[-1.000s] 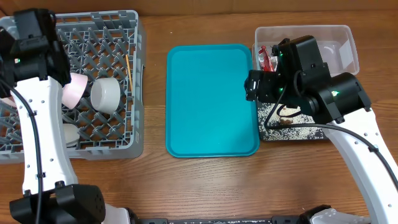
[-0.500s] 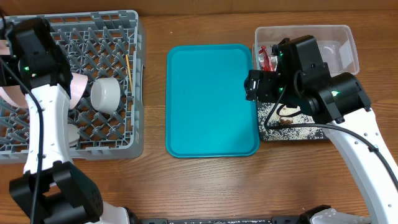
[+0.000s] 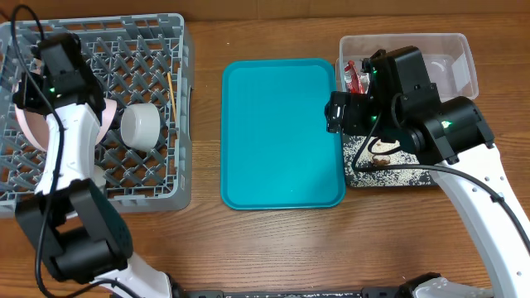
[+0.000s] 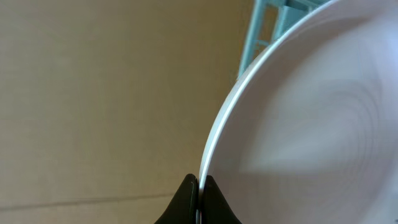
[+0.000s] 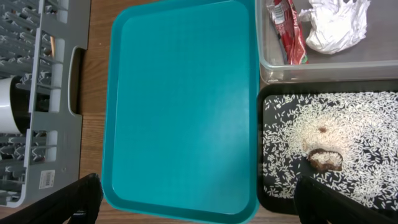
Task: Sort waste into correct bins and load items into the dishwasher
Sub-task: 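Stand the white plate upright in the rack's left slots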
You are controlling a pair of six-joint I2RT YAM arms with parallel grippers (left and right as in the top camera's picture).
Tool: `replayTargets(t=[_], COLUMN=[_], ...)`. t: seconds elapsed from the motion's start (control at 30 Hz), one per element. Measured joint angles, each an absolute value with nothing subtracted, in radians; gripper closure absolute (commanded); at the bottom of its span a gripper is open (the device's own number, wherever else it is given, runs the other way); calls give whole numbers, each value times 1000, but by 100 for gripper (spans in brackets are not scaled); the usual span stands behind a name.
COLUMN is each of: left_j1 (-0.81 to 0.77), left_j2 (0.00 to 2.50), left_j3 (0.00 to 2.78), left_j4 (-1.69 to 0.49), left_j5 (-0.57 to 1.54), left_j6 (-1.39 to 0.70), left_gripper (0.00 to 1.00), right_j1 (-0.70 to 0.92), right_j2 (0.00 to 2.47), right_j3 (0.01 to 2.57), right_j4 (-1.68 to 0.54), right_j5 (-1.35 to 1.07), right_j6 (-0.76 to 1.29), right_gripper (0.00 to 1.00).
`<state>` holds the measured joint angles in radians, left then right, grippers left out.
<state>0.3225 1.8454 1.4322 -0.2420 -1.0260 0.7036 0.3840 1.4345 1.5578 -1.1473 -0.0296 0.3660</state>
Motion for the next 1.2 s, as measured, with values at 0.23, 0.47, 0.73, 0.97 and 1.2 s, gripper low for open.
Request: replayTargets(t=[0.23, 0.47, 0.73, 0.97, 1.2], left_j1=[290, 192, 82, -6, -104], left_j2=[1854, 1840, 1708, 1570, 1432], left_j3=[1429, 1428, 1427, 1427, 1427], left_j4=[-189, -202, -341, -535, -769], left_j5=[-1026, -1028, -1013, -977, -713], left_j6=[707, 677, 570, 440, 188], left_gripper=[44, 25, 9, 4, 9], right_j1=[384, 384, 384, 384, 384], right_j2=[1435, 1435, 1435, 1435, 1435], right_j3=[1558, 1558, 1558, 1558, 1558], right_j4=[-1136, -1137, -1137, -1158, -1162], right_j5=[-29, -30, -29, -29, -29], right_j6=[366, 366, 366, 366, 366], right_gripper=[0, 0, 0, 0, 0])
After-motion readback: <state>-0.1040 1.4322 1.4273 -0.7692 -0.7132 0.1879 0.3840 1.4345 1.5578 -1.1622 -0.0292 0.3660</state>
